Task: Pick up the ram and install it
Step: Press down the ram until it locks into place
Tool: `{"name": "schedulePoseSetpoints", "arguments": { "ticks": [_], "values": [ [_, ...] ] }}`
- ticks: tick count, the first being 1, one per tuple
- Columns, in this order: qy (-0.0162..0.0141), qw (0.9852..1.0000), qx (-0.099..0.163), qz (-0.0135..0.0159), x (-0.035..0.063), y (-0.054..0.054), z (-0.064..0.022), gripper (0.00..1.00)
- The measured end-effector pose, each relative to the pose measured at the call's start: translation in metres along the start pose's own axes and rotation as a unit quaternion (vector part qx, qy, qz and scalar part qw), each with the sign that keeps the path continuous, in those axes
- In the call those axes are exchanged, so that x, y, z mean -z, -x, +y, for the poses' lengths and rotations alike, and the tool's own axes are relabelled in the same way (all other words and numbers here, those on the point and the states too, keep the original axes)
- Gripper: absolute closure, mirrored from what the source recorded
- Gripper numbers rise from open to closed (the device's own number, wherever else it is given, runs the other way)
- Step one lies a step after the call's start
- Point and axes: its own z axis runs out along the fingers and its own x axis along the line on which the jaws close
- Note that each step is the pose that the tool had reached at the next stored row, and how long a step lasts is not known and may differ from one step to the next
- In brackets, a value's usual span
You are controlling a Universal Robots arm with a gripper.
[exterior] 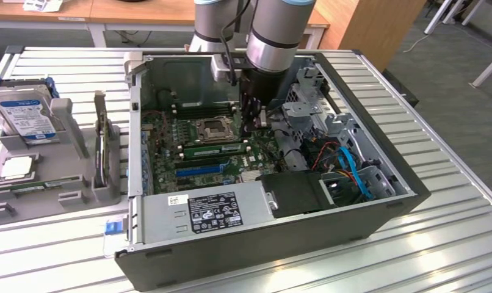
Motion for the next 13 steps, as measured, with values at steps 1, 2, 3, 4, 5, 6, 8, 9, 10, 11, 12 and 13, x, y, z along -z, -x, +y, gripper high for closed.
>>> {"name": "schedulePoseSetpoints", "arguments": {
  "ticks": [1, 2, 3, 4, 5, 6, 8, 9, 10, 11, 12, 13],
  "values": [
    [0.0, 1.0, 0.0, 0.0, 0.0, 0.0, -0.0006, 0.9],
    [0.0, 1.0, 0.0, 0.0, 0.0, 0.0, -0.0007, 0.9],
    [0.0, 1.0, 0.0, -0.0001, 0.0, 0.0, -0.0006, 0.9],
    [0.0, 1.0, 0.0, -0.0001, 0.0, 0.0, -0.0006, 0.9],
    [0.0, 1.0, 0.0, -0.0001, -0.0002, 0.0, -0.0006, 0.9],
    [0.0, 1.0, 0.0, -0.0003, -0.0009, 0.0, -0.0007, 0.9],
    [0.0, 1.0, 0.0, 0.0, -0.0027, -0.0001, -0.0008, 0.9],
    [0.0, 1.0, 0.0, -0.0001, -0.0036, -0.0001, -0.0009, 0.9],
    [0.0, 1.0, 0.0, -0.0001, -0.0043, -0.0001, -0.0009, 0.9],
    [0.0, 1.0, 0.0, 0.0, -0.005, -0.0001, -0.001, 0.9],
    [0.0, 1.0, 0.0, 0.0, -0.0056, -0.0002, -0.001, 0.9],
    [0.0, 1.0, 0.0, -0.0001, -0.0064, -0.0002, -0.001, 0.9]
  ]
}}
